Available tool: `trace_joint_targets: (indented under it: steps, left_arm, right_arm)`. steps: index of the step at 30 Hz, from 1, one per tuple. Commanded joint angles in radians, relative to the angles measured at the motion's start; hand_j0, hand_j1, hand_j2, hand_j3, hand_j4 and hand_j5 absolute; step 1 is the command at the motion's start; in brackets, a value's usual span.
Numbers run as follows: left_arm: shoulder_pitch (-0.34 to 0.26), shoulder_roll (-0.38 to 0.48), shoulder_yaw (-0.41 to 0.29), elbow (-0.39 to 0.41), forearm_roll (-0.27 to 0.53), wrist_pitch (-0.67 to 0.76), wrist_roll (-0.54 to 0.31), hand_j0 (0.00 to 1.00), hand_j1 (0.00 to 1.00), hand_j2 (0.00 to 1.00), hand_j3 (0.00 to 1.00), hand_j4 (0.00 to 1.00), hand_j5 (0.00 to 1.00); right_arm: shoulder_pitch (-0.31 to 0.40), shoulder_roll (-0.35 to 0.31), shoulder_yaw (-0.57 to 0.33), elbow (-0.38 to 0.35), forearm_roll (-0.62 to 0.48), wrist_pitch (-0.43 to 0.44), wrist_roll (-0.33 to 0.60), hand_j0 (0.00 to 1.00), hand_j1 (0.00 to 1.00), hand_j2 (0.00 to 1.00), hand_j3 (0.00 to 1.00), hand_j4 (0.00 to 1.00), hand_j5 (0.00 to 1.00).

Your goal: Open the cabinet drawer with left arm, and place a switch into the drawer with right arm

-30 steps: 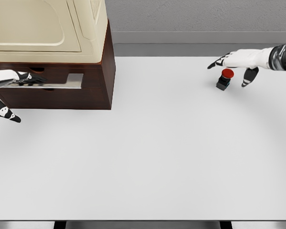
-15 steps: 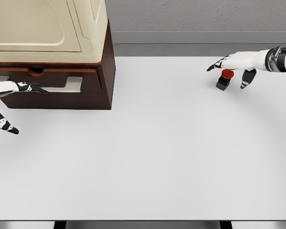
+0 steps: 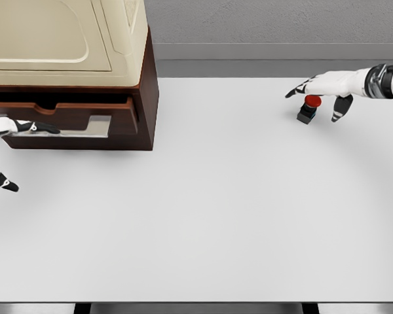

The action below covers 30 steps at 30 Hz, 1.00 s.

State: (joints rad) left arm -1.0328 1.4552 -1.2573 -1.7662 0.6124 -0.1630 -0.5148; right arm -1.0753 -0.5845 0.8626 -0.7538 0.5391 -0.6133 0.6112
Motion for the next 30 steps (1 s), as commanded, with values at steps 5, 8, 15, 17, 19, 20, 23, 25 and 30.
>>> trace_joint_targets:
  steps: [5,8,15,17,19,20,23,25,30]
  left_arm:
    - [0.004,0.028,-0.024,0.004,-0.031,-0.052,-0.024,1.00,1.00,1.00,1.00,1.00,1.00]
    - [0.008,0.030,-0.025,0.004,-0.030,-0.069,-0.027,1.00,1.00,1.00,1.00,1.00,1.00]
    - [0.008,0.040,-0.025,0.004,-0.026,-0.087,-0.060,1.00,1.00,1.00,1.00,1.00,1.00]
    - [0.008,0.044,-0.027,0.004,-0.025,-0.087,-0.062,1.00,1.00,1.00,1.00,1.00,1.00]
    - [0.008,0.044,-0.027,0.004,-0.023,-0.092,-0.068,1.00,1.00,1.00,1.00,1.00,1.00]
    - [0.008,0.051,-0.027,0.004,-0.023,-0.102,-0.070,1.00,1.00,1.00,1.00,1.00,1.00]
    - [0.008,0.067,-0.034,0.004,-0.016,-0.130,-0.085,1.00,1.00,1.00,1.00,1.00,1.00]
    - [0.008,0.067,-0.034,0.004,-0.013,-0.132,-0.096,1.00,1.00,1.00,1.00,1.00,1.00]
    - [0.016,0.091,-0.040,0.004,-0.011,-0.173,-0.096,1.00,1.00,1.00,1.00,1.00,1.00]
  right_arm:
    - [-0.002,0.006,-0.002,0.002,-0.004,0.002,0.000,1.00,1.00,1.00,1.00,1.00,1.00]
    - [-0.002,0.008,0.004,0.002,-0.004,0.002,0.000,1.00,1.00,1.00,1.00,1.00,1.00]
    - [-0.003,0.006,0.006,0.002,-0.004,0.002,0.000,1.00,1.00,1.00,1.00,1.00,1.00]
    - [-0.002,0.005,0.006,0.008,-0.004,0.002,0.000,1.00,1.00,1.00,1.00,1.00,1.00]
    - [-0.002,0.006,0.006,0.021,-0.001,0.002,0.000,1.00,1.00,1.00,1.00,1.00,1.00]
    - [-0.003,0.006,0.006,0.021,0.008,0.002,0.000,1.00,1.00,1.00,1.00,1.00,1.00]
    - [-0.006,0.006,0.006,0.028,0.013,0.002,0.000,1.00,1.00,1.00,1.00,1.00,1.00]
    - [-0.009,0.008,0.004,0.037,0.025,0.002,0.000,1.00,1.00,1.00,1.00,1.00,1.00]
    - [-0.009,0.012,0.004,0.039,0.025,0.002,0.000,1.00,1.00,1.00,1.00,1.00,1.00]
